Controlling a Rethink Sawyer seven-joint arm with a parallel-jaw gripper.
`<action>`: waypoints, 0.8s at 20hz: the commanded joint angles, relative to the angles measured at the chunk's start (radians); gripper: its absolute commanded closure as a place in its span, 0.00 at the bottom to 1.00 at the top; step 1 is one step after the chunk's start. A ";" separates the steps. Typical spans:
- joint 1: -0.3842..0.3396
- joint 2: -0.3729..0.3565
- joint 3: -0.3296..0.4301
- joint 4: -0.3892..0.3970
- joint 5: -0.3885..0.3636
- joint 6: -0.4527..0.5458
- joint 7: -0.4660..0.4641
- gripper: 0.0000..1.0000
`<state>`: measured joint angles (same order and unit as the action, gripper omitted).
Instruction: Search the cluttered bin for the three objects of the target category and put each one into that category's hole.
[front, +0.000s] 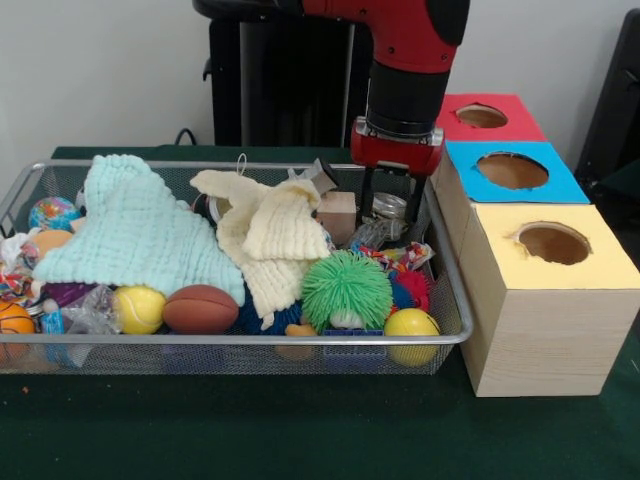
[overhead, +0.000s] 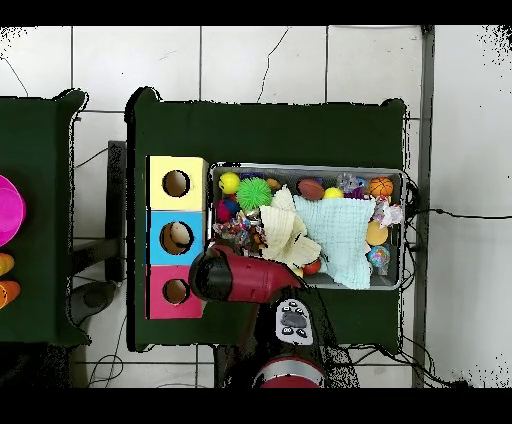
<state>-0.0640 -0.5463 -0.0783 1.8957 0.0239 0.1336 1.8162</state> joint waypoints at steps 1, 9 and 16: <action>0.004 0.050 0.073 -0.056 0.059 -0.022 0.192 0.00; 0.025 0.059 0.049 -0.060 0.068 -0.042 0.201 0.00; 0.064 0.071 0.011 -0.050 0.086 -0.085 0.227 0.00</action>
<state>-0.0277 -0.5203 -0.0951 1.8952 0.0459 0.1238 1.8162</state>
